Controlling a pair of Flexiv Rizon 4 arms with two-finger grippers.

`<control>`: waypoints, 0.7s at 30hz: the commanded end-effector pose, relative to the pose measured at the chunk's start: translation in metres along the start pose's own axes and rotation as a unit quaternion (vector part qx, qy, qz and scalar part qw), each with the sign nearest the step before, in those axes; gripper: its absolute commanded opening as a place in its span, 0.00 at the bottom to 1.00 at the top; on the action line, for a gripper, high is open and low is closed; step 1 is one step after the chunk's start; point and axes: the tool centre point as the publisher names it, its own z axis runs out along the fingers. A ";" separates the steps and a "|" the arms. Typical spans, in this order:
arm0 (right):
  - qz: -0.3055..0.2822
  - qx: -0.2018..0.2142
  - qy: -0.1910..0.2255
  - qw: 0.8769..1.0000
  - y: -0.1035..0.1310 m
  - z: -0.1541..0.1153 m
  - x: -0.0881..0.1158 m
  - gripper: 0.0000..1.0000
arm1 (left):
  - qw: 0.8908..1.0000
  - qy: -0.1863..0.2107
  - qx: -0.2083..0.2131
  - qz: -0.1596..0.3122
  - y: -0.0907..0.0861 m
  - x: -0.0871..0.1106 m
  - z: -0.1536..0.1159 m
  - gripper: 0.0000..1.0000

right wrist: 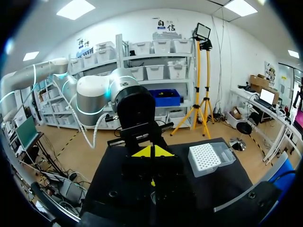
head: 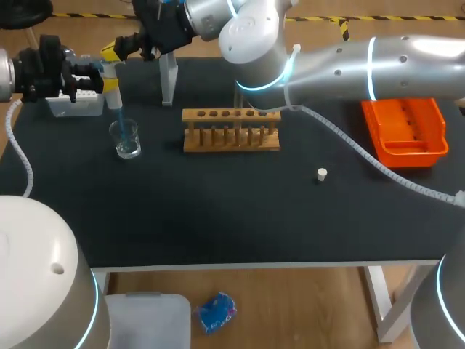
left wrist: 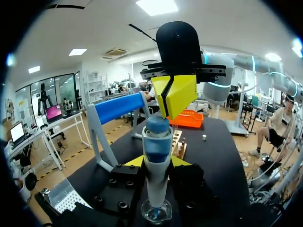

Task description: Invert the test tube, pick up the pipette, mount the tip to pipette, aspirate from beaker and dispense into the tube, eject the tip, return the pipette, and cap with the stopper.

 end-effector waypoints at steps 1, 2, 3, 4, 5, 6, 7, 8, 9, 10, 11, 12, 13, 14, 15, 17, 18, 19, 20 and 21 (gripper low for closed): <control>0.001 0.003 0.001 1.000 -0.006 0.002 -0.001 0.00 | 1.000 0.000 0.001 0.000 -0.005 -0.001 -0.001 0.00; 0.001 0.004 0.001 1.000 -0.006 0.002 -0.001 0.00 | 1.000 0.000 0.001 0.000 -0.005 -0.001 -0.001 0.00; 0.001 0.004 0.001 1.000 -0.006 0.002 -0.001 0.00 | 1.000 0.000 0.001 0.000 -0.005 -0.001 -0.001 0.00; 0.001 0.004 0.001 1.000 -0.006 0.002 -0.001 0.00 | 1.000 0.000 0.001 0.000 -0.005 -0.001 -0.001 0.00; 0.000 0.003 0.000 1.000 -0.005 0.002 -0.001 0.00 | 1.000 0.000 0.001 0.000 -0.005 -0.001 -0.001 0.00; -0.003 0.001 -0.001 1.000 -0.002 0.001 0.000 0.00 | 1.000 0.000 0.001 0.000 -0.005 -0.001 -0.001 0.00; -0.007 -0.002 -0.001 1.000 0.001 0.000 0.001 0.00 | 1.000 0.000 0.001 0.000 -0.005 -0.001 -0.001 0.00; -0.009 -0.004 -0.001 1.000 0.005 -0.002 0.001 0.00 | 1.000 0.000 0.001 0.000 -0.005 -0.001 -0.001 0.00; -0.012 -0.007 -0.002 1.000 0.008 -0.003 0.002 0.00 | 1.000 0.000 0.001 0.000 -0.005 -0.001 -0.001 0.00; -0.015 -0.008 -0.002 1.000 0.012 -0.005 0.002 0.00 | 1.000 0.000 0.001 0.000 -0.005 -0.001 -0.001 0.00; -0.019 -0.010 -0.003 1.000 0.015 -0.006 0.002 0.00 | 1.000 0.000 0.001 0.000 -0.005 -0.001 -0.001 0.00; -0.021 -0.012 -0.005 1.000 0.019 -0.008 0.003 0.00 | 1.000 0.000 0.001 0.000 -0.005 -0.001 -0.001 0.00; -0.023 -0.015 -0.007 1.000 0.022 -0.010 0.003 0.15 | 1.000 0.000 0.001 0.000 -0.005 -0.001 -0.001 0.00; -0.027 -0.018 -0.009 0.999 0.025 -0.012 0.004 0.43 | 1.000 0.000 0.001 0.000 -0.005 -0.001 -0.001 0.00; -0.030 -0.020 -0.012 0.999 0.029 -0.016 0.005 1.00 | 1.000 0.000 0.001 0.000 -0.005 -0.001 -0.001 0.00; -0.037 -0.024 -0.017 0.999 0.035 -0.023 0.007 1.00 | 1.000 0.000 0.001 0.000 -0.005 -0.001 -0.001 0.00; -0.041 -0.026 -0.020 0.999 0.038 -0.029 0.009 1.00 | 1.000 0.000 0.001 0.000 -0.005 -0.001 -0.001 0.00; -0.045 -0.028 -0.024 0.998 0.041 -0.034 0.010 1.00 | 1.000 0.000 0.001 0.000 -0.005 -0.001 -0.001 0.00; -0.047 -0.031 -0.028 0.998 0.044 -0.042 0.011 1.00 | 1.000 0.000 0.001 0.000 -0.005 -0.001 -0.001 0.00; -0.049 -0.034 -0.030 0.998 0.046 -0.050 0.012 1.00 | 1.000 0.000 0.001 0.000 -0.005 -0.001 -0.001 0.00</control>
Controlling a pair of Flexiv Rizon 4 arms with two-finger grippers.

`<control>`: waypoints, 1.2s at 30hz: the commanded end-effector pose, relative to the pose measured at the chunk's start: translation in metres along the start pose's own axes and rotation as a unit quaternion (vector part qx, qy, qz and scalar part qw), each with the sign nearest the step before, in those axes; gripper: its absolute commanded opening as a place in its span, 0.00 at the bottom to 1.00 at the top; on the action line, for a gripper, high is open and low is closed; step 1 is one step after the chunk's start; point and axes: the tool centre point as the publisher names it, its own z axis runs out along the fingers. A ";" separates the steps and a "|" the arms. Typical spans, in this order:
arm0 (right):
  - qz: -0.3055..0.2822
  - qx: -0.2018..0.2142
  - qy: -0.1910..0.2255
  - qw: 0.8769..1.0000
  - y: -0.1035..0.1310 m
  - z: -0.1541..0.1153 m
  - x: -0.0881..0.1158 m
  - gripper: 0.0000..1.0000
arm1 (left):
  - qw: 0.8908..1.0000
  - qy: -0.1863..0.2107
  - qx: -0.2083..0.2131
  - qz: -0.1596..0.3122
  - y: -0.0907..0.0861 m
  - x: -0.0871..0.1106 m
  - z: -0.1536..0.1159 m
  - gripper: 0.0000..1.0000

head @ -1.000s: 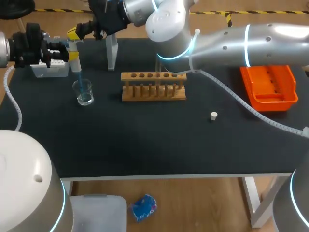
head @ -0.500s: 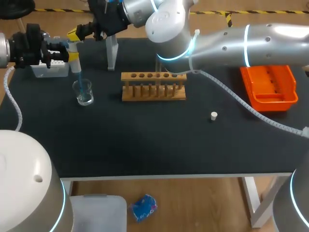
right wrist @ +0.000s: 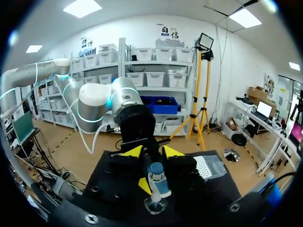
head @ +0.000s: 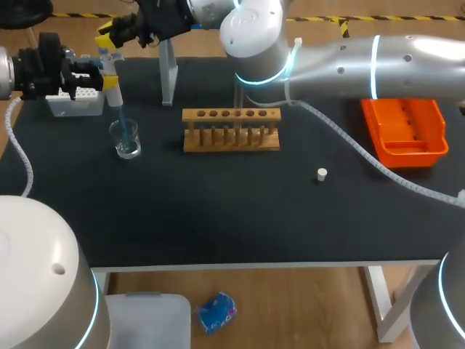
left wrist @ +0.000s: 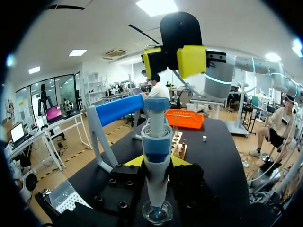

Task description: Invert the test tube, pick up the pipette, mount the tip to pipette, aspirate from beaker and dispense into the tube, eject the tip, return the pipette, and cap with the stopper.

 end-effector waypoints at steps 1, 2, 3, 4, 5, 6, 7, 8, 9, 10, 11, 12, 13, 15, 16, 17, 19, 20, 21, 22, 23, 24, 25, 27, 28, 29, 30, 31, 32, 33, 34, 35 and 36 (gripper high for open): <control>-0.008 -0.003 -0.013 1.000 0.010 -0.039 0.011 1.00 | 1.000 0.000 0.000 0.000 0.000 0.000 -0.001 0.00; -0.012 -0.001 -0.018 1.000 0.011 -0.049 0.012 1.00 | 1.000 0.000 0.000 0.000 0.000 0.000 -0.001 0.00; -0.014 -0.001 -0.022 1.000 0.012 -0.060 0.013 1.00 | 1.000 0.000 0.000 0.000 0.000 0.000 -0.001 0.00; -0.018 0.002 -0.028 0.999 0.013 -0.072 0.013 1.00 | 1.000 0.000 0.000 0.000 0.000 0.000 -0.001 0.00; -0.021 0.003 -0.033 0.999 0.013 -0.084 0.014 1.00 | 1.000 0.000 0.000 0.000 0.000 0.000 -0.001 0.00; -0.021 0.000 -0.036 0.999 0.012 -0.097 0.015 1.00 | 1.000 0.000 0.000 0.000 0.000 0.000 -0.001 0.00; -0.021 -0.002 -0.039 0.999 0.011 -0.112 0.015 1.00 | 1.000 0.000 0.000 0.000 0.000 0.000 -0.001 0.00; -0.024 -0.002 -0.043 0.999 0.010 -0.125 0.017 1.00 | 1.000 0.000 0.000 0.000 0.000 0.000 -0.001 0.00; -0.024 -0.003 -0.047 0.999 0.008 -0.140 0.017 1.00 | 1.000 0.000 0.000 0.000 0.000 0.000 -0.001 0.00; -0.025 -0.006 -0.055 0.998 0.005 -0.158 0.018 1.00 | 1.000 0.000 0.000 0.000 0.000 0.000 -0.001 0.00; -0.023 -0.007 -0.059 0.998 0.002 -0.168 0.019 1.00 | 1.000 0.000 0.000 0.000 0.000 0.000 -0.001 0.00; -0.022 -0.009 -0.061 0.998 -0.001 -0.182 0.020 1.00 | 1.000 0.000 0.000 0.000 0.000 0.000 -0.001 0.00; -0.019 -0.012 -0.062 0.998 -0.006 -0.199 0.022 1.00 | 1.000 0.000 0.000 0.000 0.000 0.000 -0.001 0.00; -0.020 -0.011 -0.067 0.997 -0.013 -0.219 0.025 1.00 | 1.000 0.000 0.000 0.000 0.000 0.000 -0.001 0.00; -0.020 -0.011 -0.069 0.997 -0.020 -0.234 0.027 1.00 | 1.000 0.000 0.000 0.000 0.000 0.000 -0.001 0.00; -0.018 -0.012 -0.072 0.997 -0.024 -0.241 0.028 1.00 | 1.000 0.000 0.000 0.000 0.000 0.000 -0.001 0.00; -0.015 -0.016 -0.072 0.997 -0.038 -0.261 0.033 1.00 | 1.000 0.000 0.000 0.000 0.000 0.000 -0.001 0.00; -0.012 -0.016 -0.075 0.997 -0.045 -0.268 0.034 1.00 | 1.000 0.000 0.000 0.000 0.000 0.000 -0.001 0.00; -0.012 -0.015 -0.076 0.997 -0.050 -0.272 0.035 1.00 | 1.000 0.000 0.000 0.000 0.000 0.000 -0.001 0.00; -0.011 -0.016 -0.074 0.997 -0.058 -0.279 0.037 1.00 | 1.000 0.000 0.000 0.000 0.000 0.000 -0.001 0.00; -0.011 -0.016 -0.074 0.997 -0.063 -0.282 0.037 1.00 | 1.000 0.000 0.000 0.000 0.000 0.000 -0.001 0.00; -0.012 -0.018 -0.076 0.997 -0.072 -0.288 0.037 1.00 | 1.000 0.000 0.000 0.000 0.000 0.000 -0.001 0.00; -0.016 -0.023 -0.073 0.997 -0.078 -0.292 0.038 1.00 | 1.000 0.000 0.000 0.000 0.000 0.000 -0.001 0.00; -0.015 -0.024 -0.073 0.997 -0.090 -0.298 0.038 1.00 | 1.000 0.000 0.000 0.000 0.000 0.000 -0.001 0.00; -0.015 -0.030 -0.070 0.997 -0.099 -0.303 0.038 1.00 | 1.000 0.000 0.000 0.000 0.000 0.000 -0.001 0.00; -0.014 -0.031 -0.069 0.997 -0.103 -0.305 0.038 1.00 | 1.000 0.000 0.000 0.000 0.000 0.000 -0.001 0.00; -0.013 -0.034 -0.069 0.997 -0.112 -0.309 0.037 1.00 | 1.000 0.000 0.000 0.000 0.000 0.000 -0.001 0.00; -0.013 -0.034 -0.069 0.997 -0.119 -0.311 0.037 1.00 | 1.000 0.000 0.000 0.000 0.000 0.000 -0.001 0.00; -0.009 -0.038 -0.068 0.997 -0.122 -0.313 0.036 1.00 | 1.000 0.000 0.000 0.000 0.000 0.000 -0.001 0.00; -0.006 -0.041 -0.066 0.997 -0.130 -0.315 0.035 1.00 | 1.000 0.000 0.000 0.000 0.000 0.000 -0.001 0.00; -0.004 -0.042 -0.065 0.997 -0.136 -0.316 0.034 1.00 | 1.000 0.000 0.000 0.000 0.000 0.000 -0.001 0.00; -0.003 -0.041 -0.064 0.997 -0.142 -0.317 0.033 1.00 | 1.000 0.000 0.000 0.000 0.000 0.000 -0.001 0.00; -0.002 -0.041 -0.063 0.997 -0.147 -0.317 0.032 1.00 | 1.000 0.000 0.000 0.000 0.000 0.000 -0.001 0.00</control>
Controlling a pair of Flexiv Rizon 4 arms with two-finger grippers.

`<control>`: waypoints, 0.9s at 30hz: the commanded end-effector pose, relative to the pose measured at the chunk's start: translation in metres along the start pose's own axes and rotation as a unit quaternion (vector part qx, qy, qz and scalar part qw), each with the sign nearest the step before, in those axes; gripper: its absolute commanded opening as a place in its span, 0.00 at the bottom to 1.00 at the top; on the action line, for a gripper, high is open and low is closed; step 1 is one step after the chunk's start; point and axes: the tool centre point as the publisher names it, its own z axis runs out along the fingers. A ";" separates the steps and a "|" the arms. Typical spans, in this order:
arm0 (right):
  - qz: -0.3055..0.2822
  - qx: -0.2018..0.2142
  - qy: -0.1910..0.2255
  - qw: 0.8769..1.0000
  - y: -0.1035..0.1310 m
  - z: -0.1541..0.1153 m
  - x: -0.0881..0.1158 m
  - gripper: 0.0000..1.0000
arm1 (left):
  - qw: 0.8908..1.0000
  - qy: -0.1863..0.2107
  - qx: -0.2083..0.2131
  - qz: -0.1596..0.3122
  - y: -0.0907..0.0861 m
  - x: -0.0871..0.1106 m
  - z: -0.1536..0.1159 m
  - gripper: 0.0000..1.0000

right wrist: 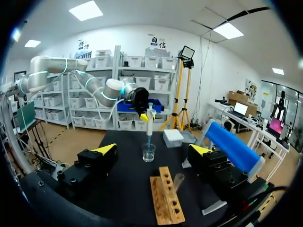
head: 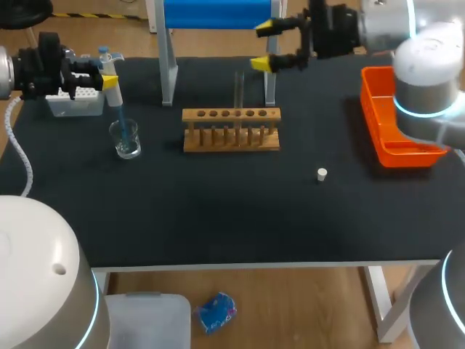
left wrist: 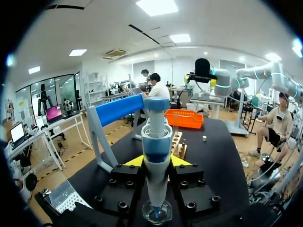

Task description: Invert the test tube, pick up the pipette, mount the tip to pipette, aspirate from beaker and dispense into the tube, eject the tip, return the pipette, and cap with the stopper.

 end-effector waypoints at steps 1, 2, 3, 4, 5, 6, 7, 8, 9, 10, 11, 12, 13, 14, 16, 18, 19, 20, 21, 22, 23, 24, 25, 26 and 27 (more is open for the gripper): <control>0.002 -0.018 0.007 1.000 -0.026 -0.040 -0.003 1.00 | 1.000 0.000 0.000 0.000 0.000 0.000 0.000 0.00; 0.003 -0.018 0.007 1.000 -0.031 -0.040 -0.004 1.00 | 1.000 0.000 0.000 0.000 0.000 0.000 0.000 0.00; 0.003 -0.019 0.007 1.000 -0.035 -0.039 -0.006 1.00 | 1.000 0.000 0.000 0.000 0.000 0.000 0.000 0.00; -0.001 -0.017 0.004 1.000 -0.039 -0.038 -0.007 1.00 | 1.000 0.000 0.000 0.000 0.000 0.000 0.000 0.00; -0.001 -0.017 0.003 1.000 -0.042 -0.036 -0.009 1.00 | 1.000 0.000 0.000 0.000 0.000 0.000 0.000 0.00; 0.000 -0.018 0.002 1.000 -0.045 -0.034 -0.010 1.00 | 1.000 0.000 0.000 0.000 0.000 0.000 0.000 0.00; 0.000 -0.018 0.002 1.000 -0.048 -0.032 -0.010 1.00 | 1.000 0.000 0.000 0.000 0.000 0.000 0.000 0.00; 0.000 -0.018 0.003 1.000 -0.050 -0.029 -0.011 1.00 | 1.000 0.000 0.000 0.000 0.000 0.000 0.000 0.00; 0.001 -0.018 0.003 1.000 -0.053 -0.027 -0.011 1.00 | 1.000 0.000 0.000 0.000 0.000 0.000 0.000 0.00; 0.001 -0.018 0.005 1.000 -0.055 -0.025 -0.012 1.00 | 1.000 0.000 0.000 0.000 0.000 0.000 0.000 0.00; 0.002 -0.017 0.007 1.000 -0.058 -0.023 -0.012 1.00 | 1.000 0.000 0.000 0.000 0.000 0.000 0.000 0.00; 0.002 -0.017 0.007 1.000 -0.060 -0.021 -0.012 1.00 | 1.000 0.000 0.000 0.000 0.000 0.000 0.000 0.00; 0.003 -0.016 0.008 1.000 -0.062 -0.020 -0.013 1.00 | 1.000 0.000 0.000 0.000 0.000 0.000 0.000 0.00; 0.004 -0.015 0.009 1.000 -0.065 -0.018 -0.013 1.00 | 1.000 0.000 0.000 0.000 0.000 0.000 0.000 0.00; 0.006 -0.011 0.009 1.000 -0.070 -0.016 -0.015 1.00 | 1.000 0.000 0.000 0.000 0.000 0.000 0.000 0.00; 0.007 -0.008 0.007 1.000 -0.074 -0.014 -0.016 1.00 | 1.000 0.000 0.000 0.000 0.000 0.000 0.000 0.00; 0.008 -0.008 0.007 1.000 -0.075 -0.014 -0.016 1.00 | 1.000 0.000 0.000 0.000 0.000 0.000 0.000 0.00; 0.009 -0.008 0.008 1.000 -0.076 -0.013 -0.016 1.00 | 1.000 0.000 0.000 0.000 0.000 0.000 0.000 0.00; 0.009 -0.007 0.008 1.000 -0.076 -0.012 -0.017 1.00 | 1.000 0.000 0.000 0.000 0.000 0.000 0.000 0.00; 0.009 -0.006 0.008 1.000 -0.077 -0.012 -0.017 1.00 | 1.000 0.000 0.000 0.000 0.000 0.000 0.000 0.00; 0.009 -0.006 0.008 1.000 -0.077 -0.011 -0.017 1.00 | 1.000 0.000 0.000 0.000 0.000 0.000 0.000 0.00; 0.010 -0.002 0.008 1.000 -0.078 -0.011 -0.017 1.00 | 1.000 0.000 0.000 0.000 0.000 0.000 0.000 0.00; 0.009 0.001 0.006 1.000 -0.078 -0.010 -0.018 1.00 | 1.000 0.000 0.000 0.000 0.000 0.000 0.000 0.00; 0.009 0.001 0.005 1.000 -0.078 -0.010 -0.018 1.00 | 1.000 0.000 0.000 0.000 0.000 0.000 0.000 0.00; 0.010 0.001 0.005 1.000 -0.078 -0.010 -0.018 1.00 | 1.000 0.000 0.000 0.000 0.000 0.000 0.000 0.00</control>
